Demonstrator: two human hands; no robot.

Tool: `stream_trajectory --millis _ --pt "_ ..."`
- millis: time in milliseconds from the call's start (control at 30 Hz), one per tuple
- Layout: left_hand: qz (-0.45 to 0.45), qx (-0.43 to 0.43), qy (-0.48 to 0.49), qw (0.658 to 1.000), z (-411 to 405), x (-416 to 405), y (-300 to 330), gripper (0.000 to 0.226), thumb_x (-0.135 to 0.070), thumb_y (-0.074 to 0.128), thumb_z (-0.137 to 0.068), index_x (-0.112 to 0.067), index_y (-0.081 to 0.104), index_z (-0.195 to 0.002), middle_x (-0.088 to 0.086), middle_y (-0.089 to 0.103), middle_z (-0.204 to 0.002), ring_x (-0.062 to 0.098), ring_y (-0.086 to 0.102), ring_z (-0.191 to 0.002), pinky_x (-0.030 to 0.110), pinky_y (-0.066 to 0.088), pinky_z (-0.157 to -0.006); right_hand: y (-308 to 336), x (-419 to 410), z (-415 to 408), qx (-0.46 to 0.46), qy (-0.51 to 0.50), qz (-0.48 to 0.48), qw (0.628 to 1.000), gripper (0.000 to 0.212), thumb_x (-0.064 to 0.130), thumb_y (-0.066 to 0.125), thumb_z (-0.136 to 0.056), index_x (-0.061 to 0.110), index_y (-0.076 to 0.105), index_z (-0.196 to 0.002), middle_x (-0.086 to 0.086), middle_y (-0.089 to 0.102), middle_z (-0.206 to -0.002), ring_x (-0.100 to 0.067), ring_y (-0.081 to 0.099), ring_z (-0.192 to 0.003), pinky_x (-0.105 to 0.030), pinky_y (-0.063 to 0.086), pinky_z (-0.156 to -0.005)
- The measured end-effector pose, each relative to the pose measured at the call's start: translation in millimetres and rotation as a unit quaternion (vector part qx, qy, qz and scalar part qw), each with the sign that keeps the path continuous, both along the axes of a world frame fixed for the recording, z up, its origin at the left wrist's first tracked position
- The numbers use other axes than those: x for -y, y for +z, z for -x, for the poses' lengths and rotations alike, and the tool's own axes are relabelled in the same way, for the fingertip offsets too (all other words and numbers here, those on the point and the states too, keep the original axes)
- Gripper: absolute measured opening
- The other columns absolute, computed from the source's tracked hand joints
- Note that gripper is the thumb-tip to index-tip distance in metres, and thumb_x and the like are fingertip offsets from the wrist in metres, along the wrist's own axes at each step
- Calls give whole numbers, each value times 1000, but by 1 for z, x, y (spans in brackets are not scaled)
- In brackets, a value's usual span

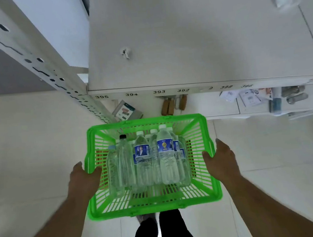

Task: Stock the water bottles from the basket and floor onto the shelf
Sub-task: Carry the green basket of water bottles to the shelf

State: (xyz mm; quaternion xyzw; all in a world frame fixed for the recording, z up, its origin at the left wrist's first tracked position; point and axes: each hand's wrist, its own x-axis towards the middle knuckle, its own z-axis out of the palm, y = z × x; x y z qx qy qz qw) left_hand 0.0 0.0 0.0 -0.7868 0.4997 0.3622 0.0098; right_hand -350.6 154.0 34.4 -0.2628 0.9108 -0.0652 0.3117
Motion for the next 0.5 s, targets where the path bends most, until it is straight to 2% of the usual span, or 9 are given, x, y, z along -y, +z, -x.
stream_trajectory --millis 67,100,133,167,233,367,500 --pt "11 -21 2 1000 0 2 -6 49 -34 72 -81 -4 62 -120 17 68 -100 34 65 -87 38 50 -76 -11 1 3 8 -50 4 999 71 35 60 -94 6 31 -152 -17 42 -151 -36 40 -138 -42 33 -112" --pt "10 -26 0 1000 -1 3 -10 37 -31 71 -83 -5 66 -109 12 67 -85 28 62 -71 35 45 -67 -17 0 4 19 -68 6 997 69 34 60 -95 6 33 -151 -17 45 -149 -35 44 -135 -41 36 -109" --pt "7 -20 11 1000 -1 3 -13 31 -29 70 -86 -5 66 -104 10 64 -78 25 58 -65 33 41 -63 -19 0 4 33 -82 0 996 64 33 60 -95 5 38 -148 -16 51 -144 -34 51 -128 -39 40 -103" --pt "7 -19 20 1000 -3 4 -18 29 -30 69 -87 -5 66 -103 10 64 -77 26 57 -66 33 40 -63 -25 1 4 42 -90 7 995 55 31 60 -95 5 45 -142 -15 58 -134 -33 57 -114 -36 43 -93" --pt "5 -23 30 999 -6 7 -23 29 -33 68 -88 -6 66 -97 11 63 -76 30 58 -69 33 39 -61 -31 3 6 47 -104 14 993 41 27 61 -96 6 54 -130 -12 64 -113 -28 57 -92 -30 40 -77" --pt "-10 -28 37 999 -7 11 -30 31 -33 67 -90 -2 62 -86 16 59 -73 31 55 -64 32 38 -54 -44 5 14 43 -128 2 991 37 32 60 -95 7 58 -122 -8 62 -100 -25 53 -84 -29 37 -73" --pt "-8 -34 48 998 -4 12 -35 31 -30 67 -91 0 59 -91 14 56 -73 26 50 -61 30 37 -52 -57 5 20 60 -149 4 987 30 38 59 -96 9 59 -102 -3 60 -83 -20 56 -69 -29 37 -57"
